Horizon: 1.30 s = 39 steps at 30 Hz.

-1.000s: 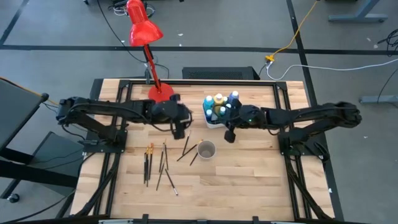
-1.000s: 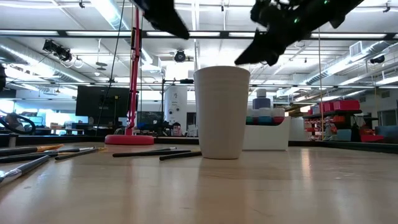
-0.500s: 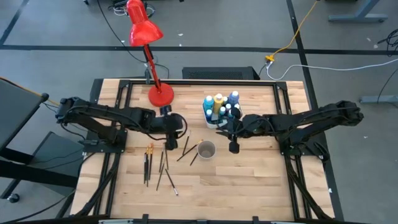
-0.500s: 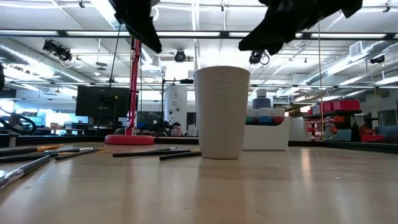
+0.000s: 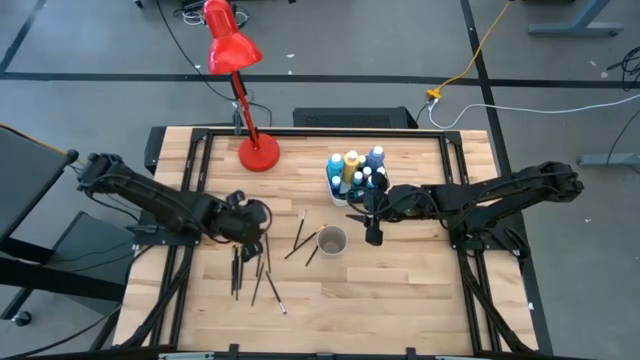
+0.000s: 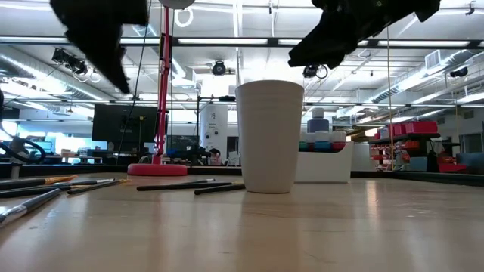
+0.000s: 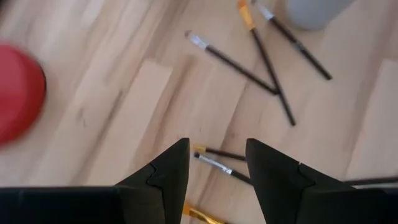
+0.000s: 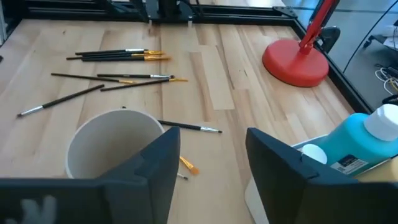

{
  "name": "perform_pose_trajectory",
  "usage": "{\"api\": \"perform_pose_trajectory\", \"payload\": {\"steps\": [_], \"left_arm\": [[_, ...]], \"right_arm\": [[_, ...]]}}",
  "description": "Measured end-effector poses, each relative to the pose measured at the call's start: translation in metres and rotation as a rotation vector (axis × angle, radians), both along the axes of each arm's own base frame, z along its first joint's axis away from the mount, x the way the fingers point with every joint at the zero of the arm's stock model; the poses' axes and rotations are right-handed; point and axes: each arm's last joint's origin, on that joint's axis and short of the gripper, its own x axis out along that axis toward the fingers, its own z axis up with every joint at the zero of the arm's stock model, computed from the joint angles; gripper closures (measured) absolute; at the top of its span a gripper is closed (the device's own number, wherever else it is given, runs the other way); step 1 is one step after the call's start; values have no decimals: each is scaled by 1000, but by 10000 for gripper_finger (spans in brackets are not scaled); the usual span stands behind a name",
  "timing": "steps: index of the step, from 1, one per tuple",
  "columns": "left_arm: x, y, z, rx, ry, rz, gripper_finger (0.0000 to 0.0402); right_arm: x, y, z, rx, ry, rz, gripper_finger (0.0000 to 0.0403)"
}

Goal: Pick & Place Paint Supplies
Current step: Put the gold paint brush into the white cup

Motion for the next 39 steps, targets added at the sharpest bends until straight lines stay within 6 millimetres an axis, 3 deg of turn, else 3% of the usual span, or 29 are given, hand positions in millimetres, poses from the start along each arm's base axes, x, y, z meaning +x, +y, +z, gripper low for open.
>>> {"api": "perform_pose_trajectory", "payload": {"steps": [8,18,22,30,39], "left_arm": [[-48,18,-35,-204,-99,299,235],[-75,25,-88,-357,-48,668,235],[-75,24,-96,-404,-55,678,235],[-62,22,-90,-424,-188,611,235],[-56,18,-104,-455,-88,650,235]], "right_arm": [[1,0,2,1,-22,0,208],[1,0,3,2,-31,0,208],[1,0,3,2,-31,0,208],[1,0,3,2,-31,0,208],[1,0,3,2,-34,0,208]]}}
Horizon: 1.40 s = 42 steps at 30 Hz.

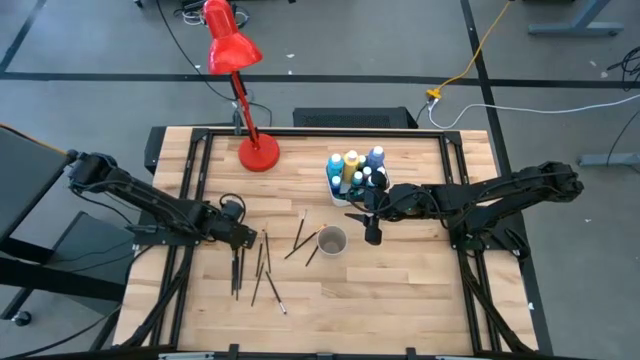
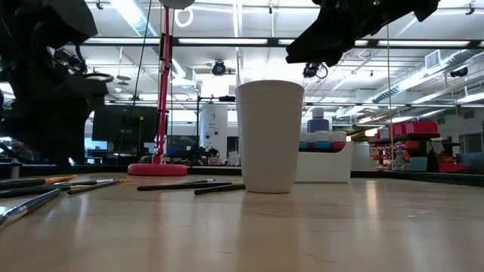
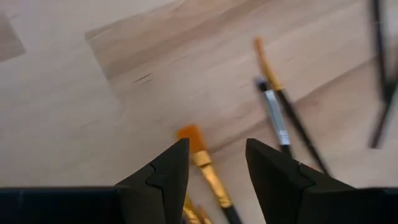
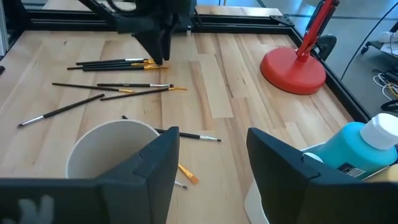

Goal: Pick & Place Paint Supplies
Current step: Put the gold paint brush into the white cup

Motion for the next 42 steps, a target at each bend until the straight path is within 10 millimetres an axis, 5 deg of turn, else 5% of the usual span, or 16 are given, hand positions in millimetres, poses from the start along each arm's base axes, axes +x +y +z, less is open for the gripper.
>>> {"api": "perform_pose_trajectory", "payload": {"steps": [15,27,42], "left_arm": [[9,-3,-21,30,107,44,243],[10,-1,-22,93,75,69,387],[39,-5,4,262,-280,-37,392]], "right_arm": [[1,0,1,2,-19,0,208],[5,0,14,14,-157,0,208],[8,1,32,31,-345,-3,208]]}}
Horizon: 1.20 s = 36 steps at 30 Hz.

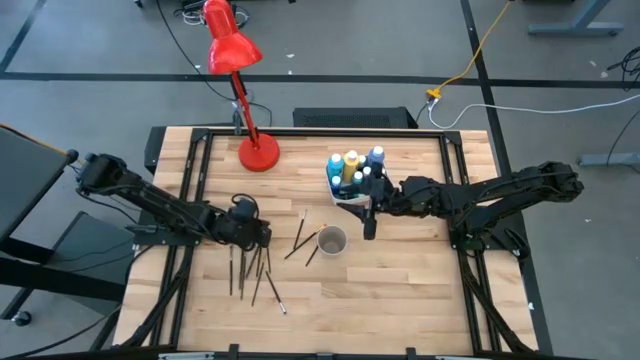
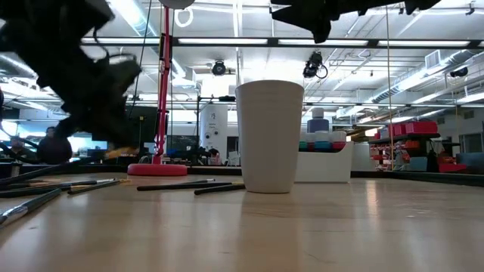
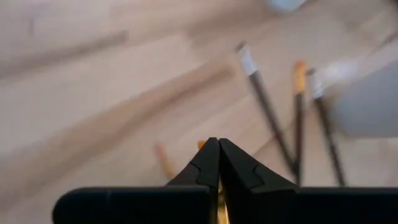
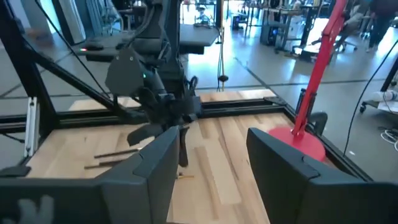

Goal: Pick & Place Paint Supplies
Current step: Put the gold paint brush into the white cup

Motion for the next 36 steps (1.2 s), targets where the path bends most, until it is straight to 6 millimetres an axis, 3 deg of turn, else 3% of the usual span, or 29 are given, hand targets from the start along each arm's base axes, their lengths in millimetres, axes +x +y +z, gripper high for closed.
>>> {"api": "perform_pose_trajectory", "payload": {"steps": [9,15,17,20,24,36], "left_arm": [[21,-1,84,381,-167,-43,393],[39,-8,141,606,-367,-193,397],[41,-10,151,655,-448,-276,396],[42,-13,160,721,-542,-386,392],[51,-13,165,818,-607,-404,395],[108,6,130,895,-844,-414,396]], "right_arm": [[0,-9,3,-23,-29,-118,208],[0,-4,-3,1,35,7,208],[0,-2,-4,3,45,32,208],[-1,-1,-8,-2,82,46,208],[-3,-1,-17,24,177,39,208],[-11,-2,-38,76,395,14,208]]}}
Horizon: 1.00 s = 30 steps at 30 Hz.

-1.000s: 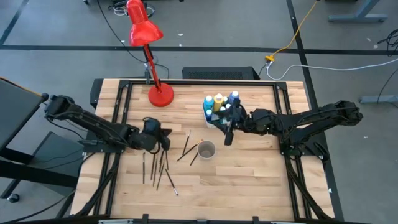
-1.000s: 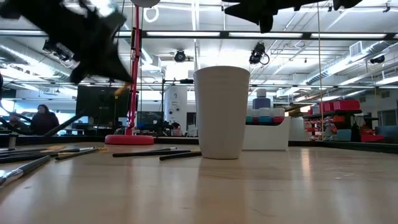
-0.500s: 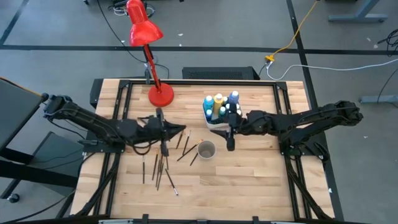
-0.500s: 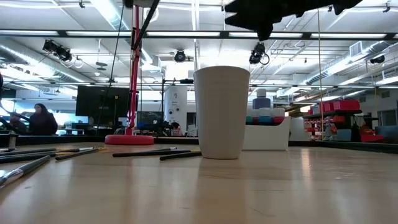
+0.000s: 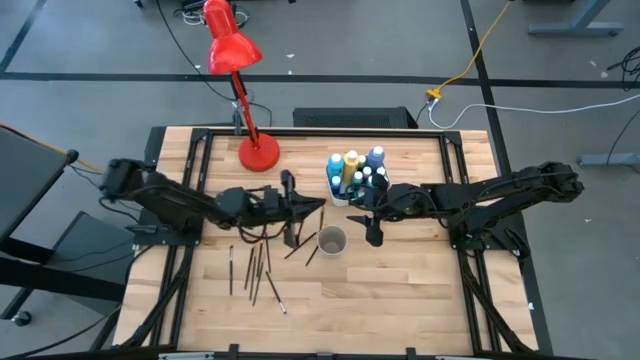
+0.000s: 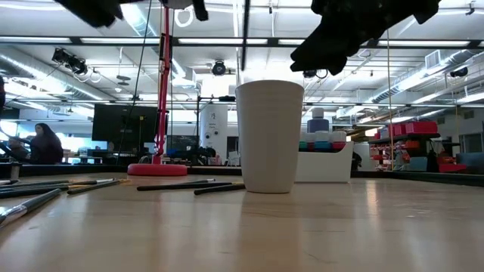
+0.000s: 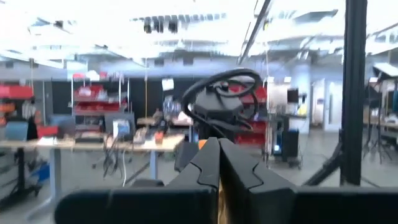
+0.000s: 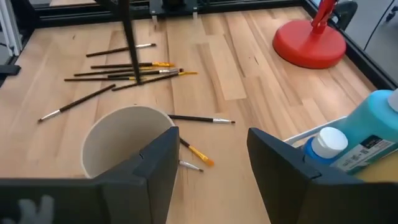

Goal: Pick & Place Paint Supplies
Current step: Put the gold paint brush into the white cup, then put the silver paint brush into the white cup

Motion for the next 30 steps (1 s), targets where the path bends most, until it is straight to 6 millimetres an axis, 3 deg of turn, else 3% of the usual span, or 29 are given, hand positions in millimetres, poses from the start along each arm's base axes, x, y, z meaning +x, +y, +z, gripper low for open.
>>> {"api": "perform_pose_trajectory", "payload": {"steps": [5,12,25,30], "left_arm": [[20,6,-30,49,-20,-36,391],[35,3,-67,-9,93,-76,395],[39,3,-92,-40,332,-72,343],[37,3,-87,-51,314,-52,328]], "right_arm": [[-1,0,-1,-3,11,1,208],[-4,0,-6,-10,75,1,208],[-4,0,-6,-9,75,0,208],[-3,0,-6,-1,71,-4,208]]}}
